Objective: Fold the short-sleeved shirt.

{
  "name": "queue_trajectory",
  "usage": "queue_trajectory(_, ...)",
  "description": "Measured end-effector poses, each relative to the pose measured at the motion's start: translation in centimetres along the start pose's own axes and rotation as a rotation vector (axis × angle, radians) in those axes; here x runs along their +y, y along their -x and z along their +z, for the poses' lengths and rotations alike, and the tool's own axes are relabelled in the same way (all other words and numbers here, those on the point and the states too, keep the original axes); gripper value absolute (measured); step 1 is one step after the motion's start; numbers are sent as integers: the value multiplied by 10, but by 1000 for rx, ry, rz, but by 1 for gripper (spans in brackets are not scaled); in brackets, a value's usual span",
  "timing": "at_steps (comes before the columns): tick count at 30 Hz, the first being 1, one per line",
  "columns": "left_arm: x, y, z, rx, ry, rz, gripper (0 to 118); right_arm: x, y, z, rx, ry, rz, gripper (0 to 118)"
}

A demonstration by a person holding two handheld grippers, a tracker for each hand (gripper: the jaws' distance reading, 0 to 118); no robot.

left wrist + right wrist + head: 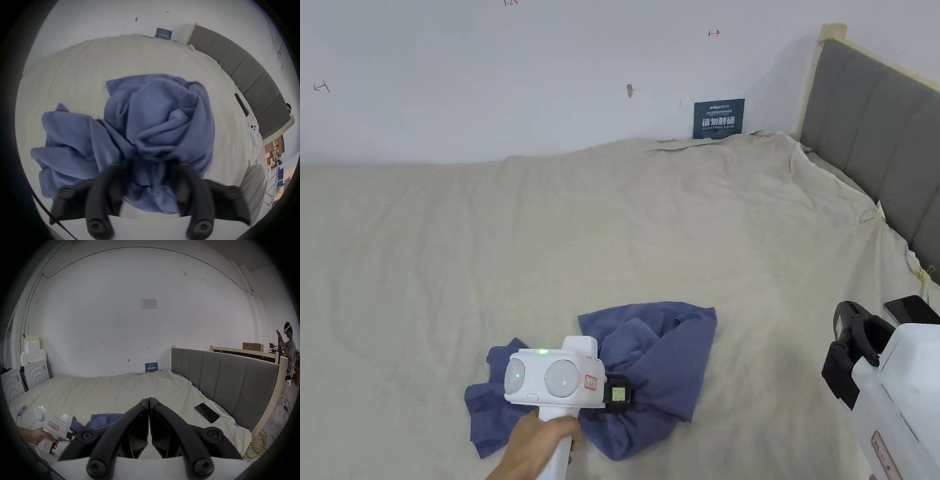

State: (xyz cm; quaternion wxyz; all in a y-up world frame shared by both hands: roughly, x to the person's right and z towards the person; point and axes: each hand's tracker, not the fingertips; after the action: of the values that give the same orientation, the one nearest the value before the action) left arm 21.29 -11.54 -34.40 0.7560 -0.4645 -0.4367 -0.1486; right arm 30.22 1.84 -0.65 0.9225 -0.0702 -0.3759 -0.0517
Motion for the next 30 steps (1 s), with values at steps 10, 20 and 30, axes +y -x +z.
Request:
queue_trajectory(10,4,8,126,-33,-462,-32,116,12,16,1,31,-26,1,0)
queue_trajectory(20,-41,15,206,277,-911,-160,113,21,30,2,55,-72,12,0)
queue_trajectory(30,-84,34,208,387,-991,-140,0,22,41,3,83,-84,28,0)
